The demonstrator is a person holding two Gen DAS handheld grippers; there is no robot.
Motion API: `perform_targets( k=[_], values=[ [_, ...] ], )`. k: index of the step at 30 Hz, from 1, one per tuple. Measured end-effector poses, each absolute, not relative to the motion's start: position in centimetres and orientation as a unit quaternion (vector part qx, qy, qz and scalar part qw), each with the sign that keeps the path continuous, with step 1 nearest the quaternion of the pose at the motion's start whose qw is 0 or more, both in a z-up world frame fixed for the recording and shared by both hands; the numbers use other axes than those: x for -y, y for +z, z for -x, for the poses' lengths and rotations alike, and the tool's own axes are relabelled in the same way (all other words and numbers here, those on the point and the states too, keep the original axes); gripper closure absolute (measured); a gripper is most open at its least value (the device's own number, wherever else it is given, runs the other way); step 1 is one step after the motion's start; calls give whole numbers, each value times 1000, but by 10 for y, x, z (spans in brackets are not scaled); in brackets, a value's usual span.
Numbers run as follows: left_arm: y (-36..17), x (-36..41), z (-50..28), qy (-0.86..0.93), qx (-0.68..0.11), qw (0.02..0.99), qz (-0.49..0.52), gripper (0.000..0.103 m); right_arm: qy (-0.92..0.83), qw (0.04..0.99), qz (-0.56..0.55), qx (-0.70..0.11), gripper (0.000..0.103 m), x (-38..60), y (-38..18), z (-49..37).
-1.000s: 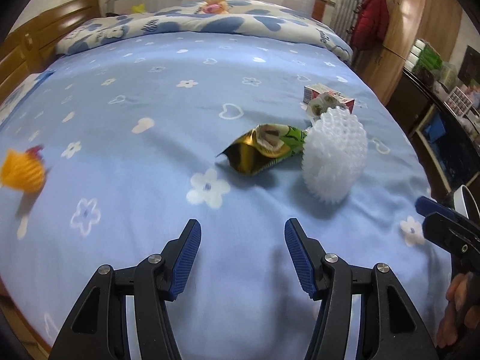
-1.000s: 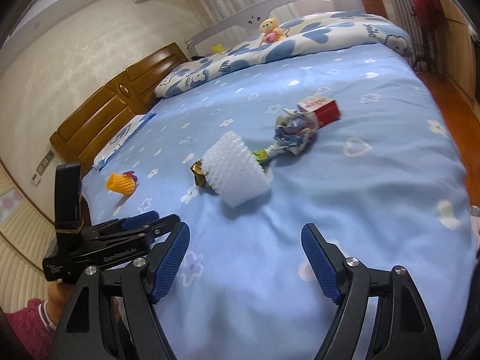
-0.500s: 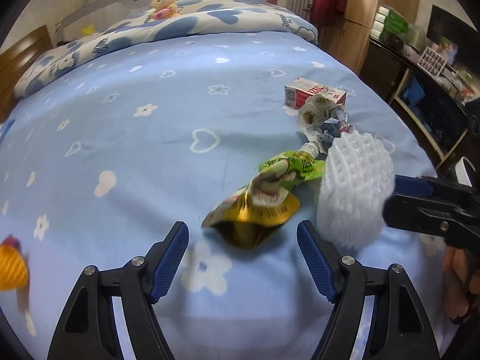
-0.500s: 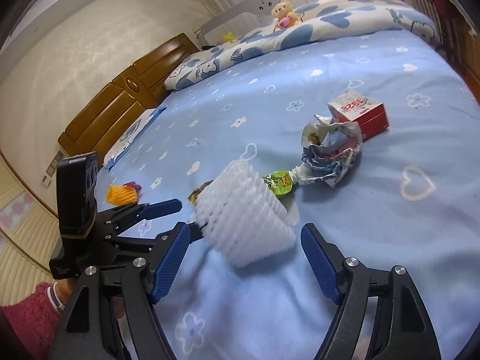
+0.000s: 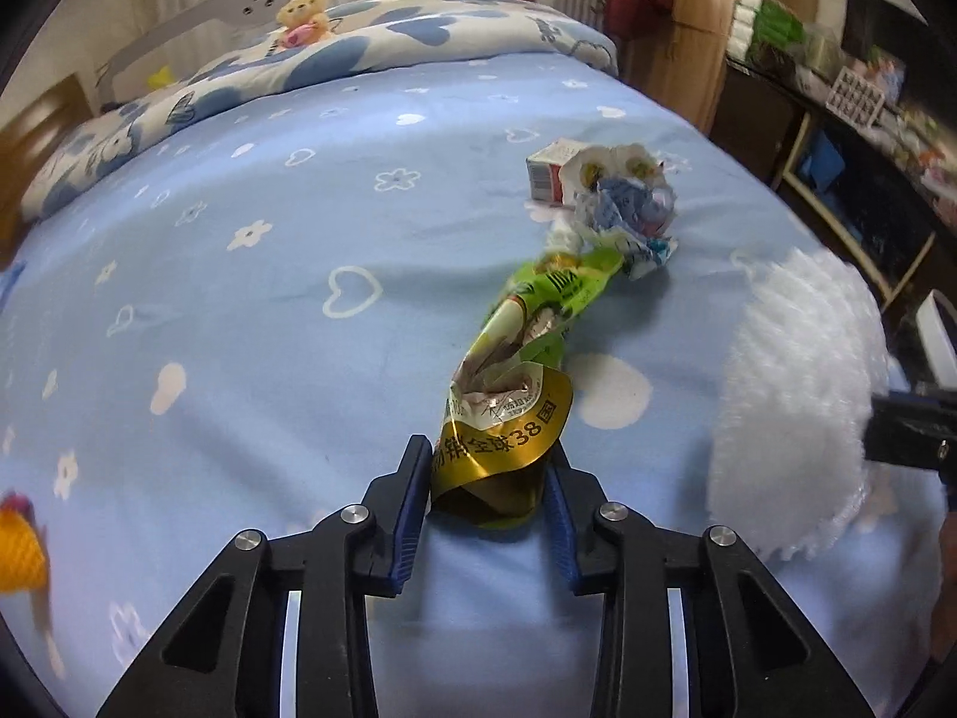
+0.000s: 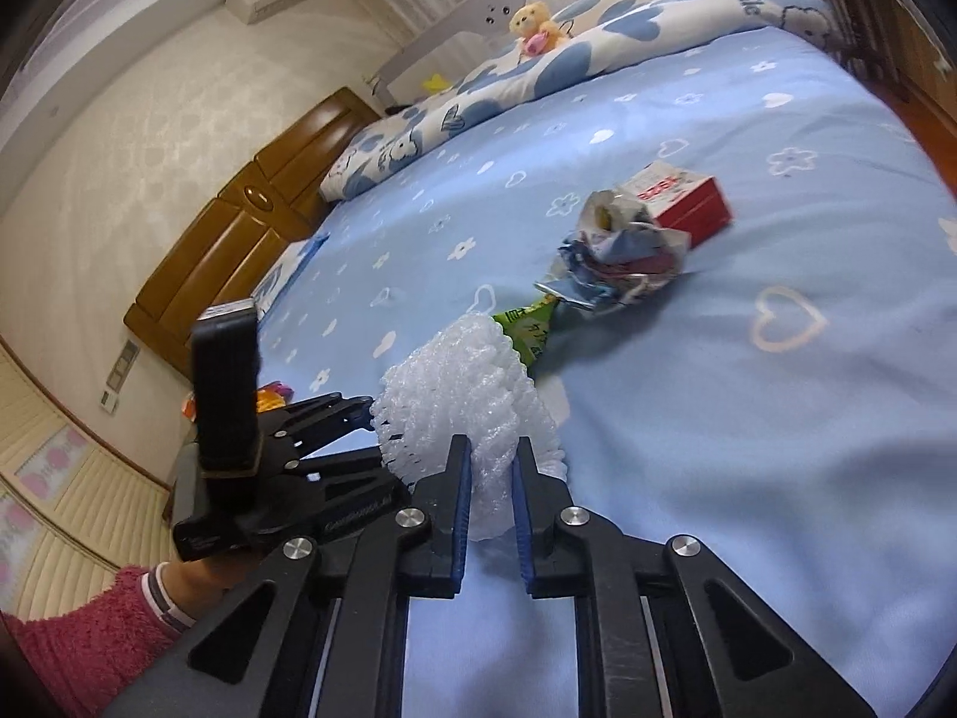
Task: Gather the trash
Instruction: 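Carry the pouch and foam net over the bin and open both tools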
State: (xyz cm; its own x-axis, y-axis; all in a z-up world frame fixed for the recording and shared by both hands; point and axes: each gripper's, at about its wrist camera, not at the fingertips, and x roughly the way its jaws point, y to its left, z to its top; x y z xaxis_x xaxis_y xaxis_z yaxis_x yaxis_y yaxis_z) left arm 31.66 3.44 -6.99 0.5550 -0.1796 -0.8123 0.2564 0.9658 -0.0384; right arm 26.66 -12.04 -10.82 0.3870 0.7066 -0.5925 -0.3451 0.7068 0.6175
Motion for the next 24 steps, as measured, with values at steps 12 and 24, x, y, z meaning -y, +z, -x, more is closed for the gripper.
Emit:
perform_targets(
  k=[12, 24],
  values=[
    [-51, -20, -228, -126, -436, 890, 40, 71, 291, 828, -214, -429, 91, 180, -90, -218],
    [-27, 21, -177, -170, -416, 893, 33, 71, 235, 846, -226, -421, 91, 237, -89, -167]
  ],
)
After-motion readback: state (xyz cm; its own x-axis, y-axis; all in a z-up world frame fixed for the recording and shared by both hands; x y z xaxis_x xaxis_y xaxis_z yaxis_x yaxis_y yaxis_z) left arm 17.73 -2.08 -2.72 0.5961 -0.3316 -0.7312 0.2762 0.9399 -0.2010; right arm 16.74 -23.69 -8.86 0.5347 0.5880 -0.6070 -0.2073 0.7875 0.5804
